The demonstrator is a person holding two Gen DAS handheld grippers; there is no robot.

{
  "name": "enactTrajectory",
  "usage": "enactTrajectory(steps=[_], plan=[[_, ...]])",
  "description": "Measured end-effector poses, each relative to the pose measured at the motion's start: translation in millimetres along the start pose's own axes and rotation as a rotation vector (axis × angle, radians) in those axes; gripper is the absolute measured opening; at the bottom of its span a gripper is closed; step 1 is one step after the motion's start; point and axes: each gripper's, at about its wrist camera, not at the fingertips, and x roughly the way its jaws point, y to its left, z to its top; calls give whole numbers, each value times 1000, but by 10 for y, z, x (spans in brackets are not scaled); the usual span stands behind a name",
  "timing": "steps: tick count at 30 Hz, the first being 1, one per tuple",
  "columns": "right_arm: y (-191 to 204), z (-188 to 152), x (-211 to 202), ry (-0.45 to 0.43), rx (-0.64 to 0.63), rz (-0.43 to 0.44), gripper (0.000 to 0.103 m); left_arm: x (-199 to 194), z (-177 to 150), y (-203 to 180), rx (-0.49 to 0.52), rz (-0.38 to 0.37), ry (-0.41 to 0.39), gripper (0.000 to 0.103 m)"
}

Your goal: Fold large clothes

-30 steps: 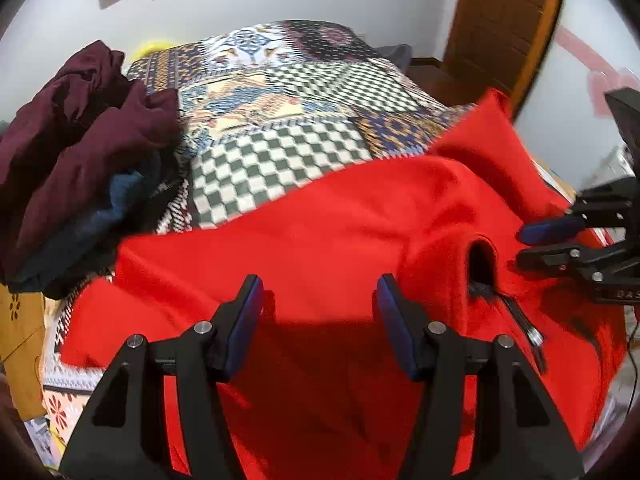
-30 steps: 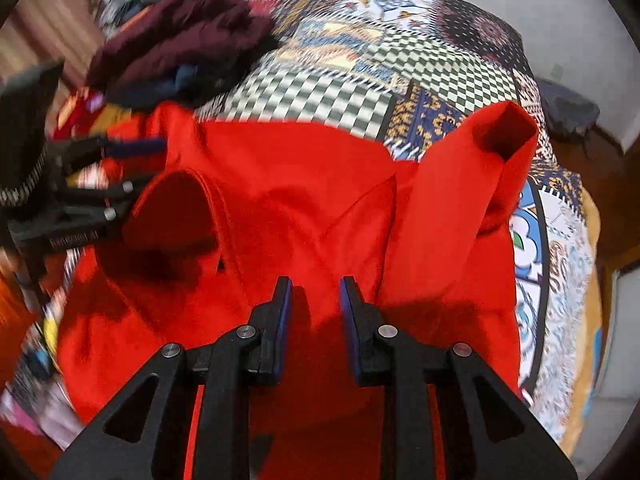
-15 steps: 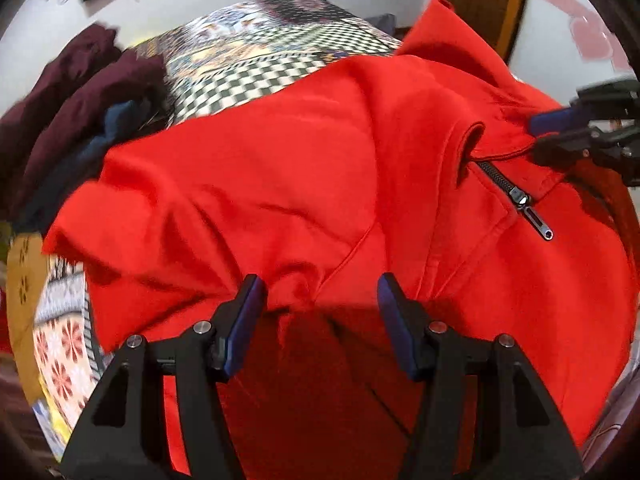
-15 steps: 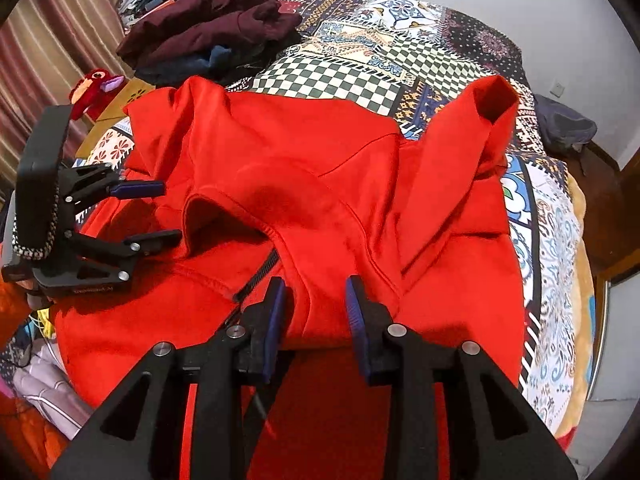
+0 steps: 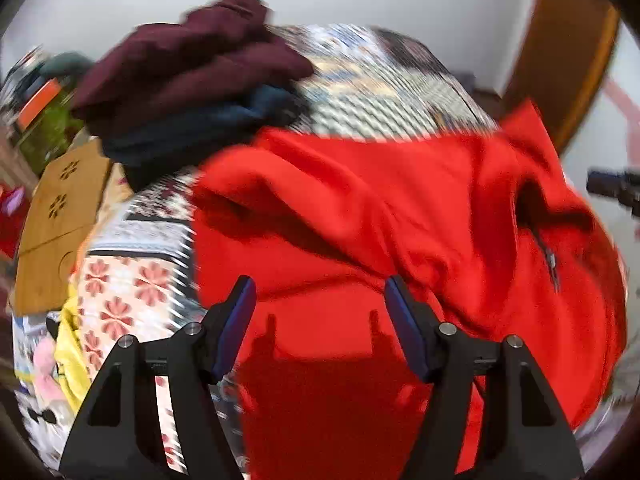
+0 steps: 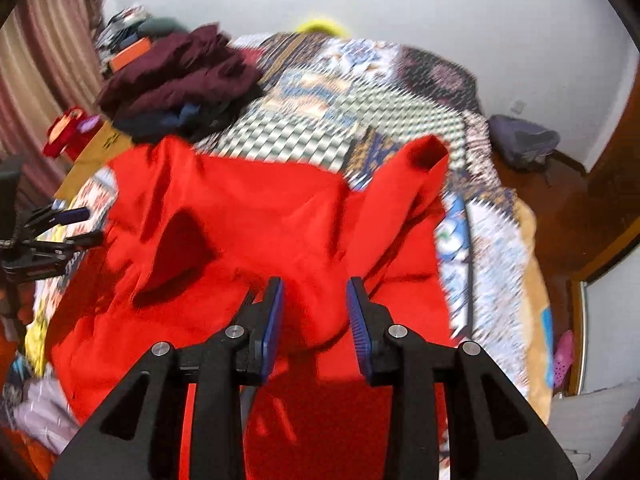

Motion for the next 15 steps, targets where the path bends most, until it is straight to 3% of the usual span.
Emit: enactTrajectory(steps=[5, 9, 15], plan=[[-233, 259, 121, -34, 88, -46, 37, 28, 217, 294, -136, -32, -13, 66], [-390, 435, 329, -45, 141, -80, 55, 183, 319, 373, -199, -102, 12, 66], [-653, 608, 677, 25, 221, -50, 55, 507, 482, 424, -289, -194, 49, 66]])
